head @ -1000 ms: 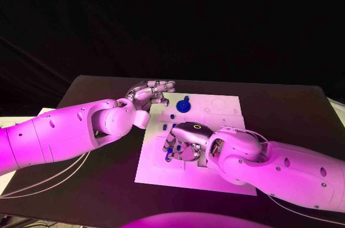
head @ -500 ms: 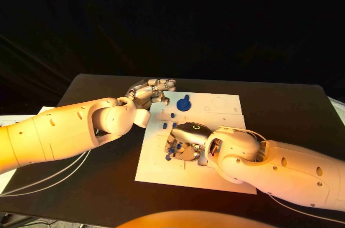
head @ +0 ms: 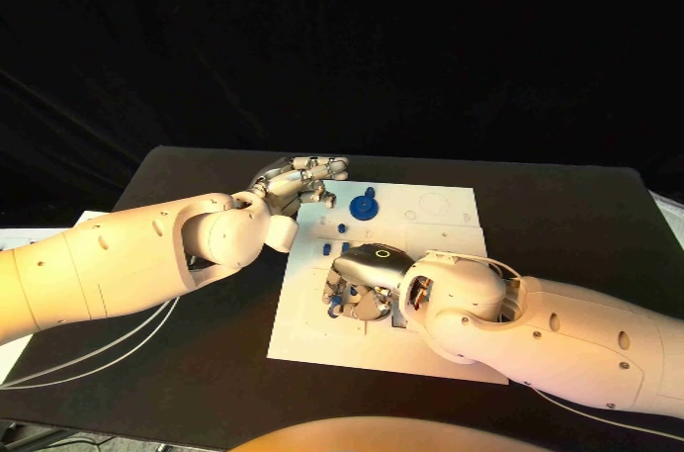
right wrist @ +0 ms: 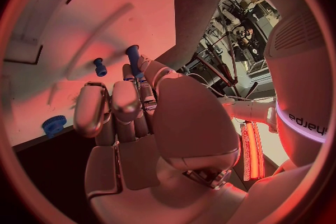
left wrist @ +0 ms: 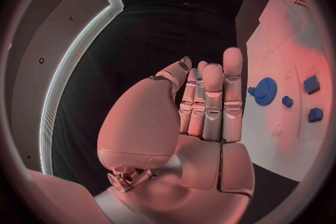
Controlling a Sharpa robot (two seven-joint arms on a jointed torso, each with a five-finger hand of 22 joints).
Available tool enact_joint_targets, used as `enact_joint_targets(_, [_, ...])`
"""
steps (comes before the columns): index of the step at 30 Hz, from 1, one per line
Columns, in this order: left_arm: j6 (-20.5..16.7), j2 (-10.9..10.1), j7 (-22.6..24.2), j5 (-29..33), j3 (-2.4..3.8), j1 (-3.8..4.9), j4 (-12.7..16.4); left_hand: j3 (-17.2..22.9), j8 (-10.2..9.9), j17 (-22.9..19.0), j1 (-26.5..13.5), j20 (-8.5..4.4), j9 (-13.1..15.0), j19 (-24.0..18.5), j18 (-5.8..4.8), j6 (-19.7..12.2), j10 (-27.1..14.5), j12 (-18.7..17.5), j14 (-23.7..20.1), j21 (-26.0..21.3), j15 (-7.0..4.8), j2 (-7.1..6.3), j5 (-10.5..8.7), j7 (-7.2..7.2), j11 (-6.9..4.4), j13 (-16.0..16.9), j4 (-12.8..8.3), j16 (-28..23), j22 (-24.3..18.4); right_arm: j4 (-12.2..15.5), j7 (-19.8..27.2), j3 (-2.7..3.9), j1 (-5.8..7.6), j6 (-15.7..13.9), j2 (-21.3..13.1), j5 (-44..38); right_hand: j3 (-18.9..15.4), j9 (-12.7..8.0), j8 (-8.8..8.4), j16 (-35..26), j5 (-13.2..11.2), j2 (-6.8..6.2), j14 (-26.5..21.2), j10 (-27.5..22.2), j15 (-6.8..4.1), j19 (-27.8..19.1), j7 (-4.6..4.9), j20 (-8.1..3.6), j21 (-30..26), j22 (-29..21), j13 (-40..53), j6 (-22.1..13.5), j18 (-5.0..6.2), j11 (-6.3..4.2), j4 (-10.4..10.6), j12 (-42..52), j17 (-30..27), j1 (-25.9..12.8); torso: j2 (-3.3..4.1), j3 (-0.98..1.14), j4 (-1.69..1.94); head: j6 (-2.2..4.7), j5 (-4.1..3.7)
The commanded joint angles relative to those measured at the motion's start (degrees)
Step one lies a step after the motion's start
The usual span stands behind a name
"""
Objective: Assemble the parts on the task board
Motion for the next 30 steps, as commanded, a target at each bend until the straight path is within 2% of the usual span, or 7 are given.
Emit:
enact_joint_targets(1, [1.1, 0.0, 0.2, -0.2, 0.04, 0.02, 0.1, -0.3, 0.2, 0.0, -0.2, -0.01, 0.0, 0.0, 0.57, -0.6, -0.4, 0.3, -0.4, -0.2, -0.12, 0.61, -0.29, -0.03, -0.03, 0.1, 0.0, 0.2, 0.0, -0.3, -1.6, -0.54, -0.45, 4.3, 0.0, -1.0, 2.7, -0.5, -0.66, 0.0, 0.8, -1.22, 0.7, 1.0, 0.47, -0.6, 0.79, 0.46, -0.6, -0.8, -0.3, -1.8, -0.85, -2.11, -2.5, -1.3, -0.3, -1.7, 0.01, 0.0, -0.02, 0.03, -0.03])
enact_joint_targets(4, [1.2, 0.0, 0.1, -0.2, 0.04, 0.02, 0.1, -0.3, 0.2, 0.0, -0.2, -0.01, 0.0, 0.0, 0.57, -0.6, -0.4, 0.3, -0.4, -0.2, -0.12, 0.61, -0.29, -0.03, -0.03, 0.1, 0.0, 0.2, 0.0, -0.3, -1.3, -0.57, -0.45, 4.4, -0.1, -0.5, 1.6, -1.3, -0.7, -3.0, 1.9, -3.52, -0.4, -3.3, 1.56, -3.1, 1.64, 1.28, -3.1, -4.4, -0.8, -5.9, -0.11, -0.88, -1.9, -3.1, -3.7, -4.2, -0.01, 0.02, -0.04, 0.02, -0.04])
enact_joint_targets(6, [1.3, 0.0, -0.2, -0.4, 0.04, 0.02, 0.1, -0.4, 0.2, -0.2, -0.1, 0.0, -0.1, 0.0, 0.58, -0.6, -0.5, 0.5, -0.4, -0.3, -0.12, 0.66, -0.31, -0.04, -0.05, 0.1, -0.1, 0.2, -0.1, -0.3, -0.7, -0.58, -0.45, 3.6, -0.1, -0.2, 0.1, -1.5, -0.55, -9.5, 2.3, -5.04, -3.3, -8.4, 2.35, -6.9, 2.42, 1.98, -7.4, -10.2, -0.8, -9.7, 1.12, 0.02, -1.8, -3.0, -10.8, -5.4, -0.01, 0.02, -0.04, 0.02, -0.04])
enact_joint_targets(8, [1.5, 0.0, -0.4, -0.6, 0.04, 0.02, 0.0, -0.4, 0.2, -0.2, -0.1, -0.01, -0.1, 0.0, 0.58, -0.6, -0.5, 0.5, -0.4, -0.3, -0.12, 0.65, -0.31, -0.04, -0.05, 0.1, -0.1, 0.2, -0.1, -0.4, -0.2, -0.59, -0.45, 2.5, -0.2, 0.1, -1.8, -1.3, -0.5, -14.8, 2.5, -5.5, -5.9, -12.7, 2.72, -10.2, 2.37, 2.49, -11.3, -15.1, -0.6, -12.2, 2.2, 0.43, -2.0, -2.7, -16.4, -5.5, -0.02, 0.0, -0.03, 0.04, -0.18])
enact_joint_targets(15, [1.9, 0.0, -1.0, -0.7, 0.04, 0.03, -0.3, -0.4, 0.2, -0.3, -0.1, -0.01, -0.1, 0.0, 0.6, -0.6, -0.5, 0.6, -0.5, -0.4, -0.12, 0.62, -0.33, -0.04, -0.04, 0.1, -0.1, 0.2, -0.2, -0.1, 1.7, -0.59, -0.44, -1.6, -0.6, 1.7, -6.7, -1.1, -0.37, -17.4, 3.1, -4.63, -6.9, -16.8, 2.88, -11.1, 2.47, 2.91, -14.4, -18.4, -0.2, -13.6, 2.65, 0.82, -2.2, -0.2, -20.1, -5.3, 0.01, 0.07, 0.0, 0.06, -0.29])
enact_joint_targets(24, [2.0, -0.1, -1.1, -0.8, 0.04, 0.03, -0.4, -0.4, 0.2, -0.3, -0.1, -0.01, -0.1, 0.0, 0.6, -0.6, -0.5, 0.6, -0.5, -0.4, -0.12, 0.62, -0.33, -0.04, -0.04, 0.1, -0.1, 0.2, -0.2, 1.9, 2.4, -0.34, -0.39, -7.9, -3.2, 2.5, -8.7, -1.0, -0.26, -17.1, 3.6, -3.49, -6.4, -17.4, 2.78, -10.4, 2.59, 2.81, -14.7, -18.6, 0.0, -13.1, 2.59, 0.78, -2.4, 2.2, -20.6, -4.7, -0.06, -0.01, -0.05, 0.2, -0.53])
enact_joint_targets(30, [2.0, -0.2, -1.1, -0.8, 0.04, 0.03, -0.5, -0.5, 0.2, -0.3, -0.1, -0.01, -0.1, 0.0, 0.6, -0.6, -0.6, 0.6, -0.5, -0.4, -0.12, 0.58, -0.37, -0.03, -0.03, 0.2, -0.1, 0.2, -0.2, 5.3, 2.0, 0.5, 0.8, -11.3, -7.8, 4.8, -9.3, -0.8, 0.0, -16.2, 4.1, -2.46, -5.4, -15.5, 2.48, -8.9, 2.38, 2.57, -13.8, -17.5, 0.2, -11.8, 2.33, 0.42, -2.6, 5.0, -20.4, -4.0, -0.14, -0.03, -0.09, 0.81, -1.65])
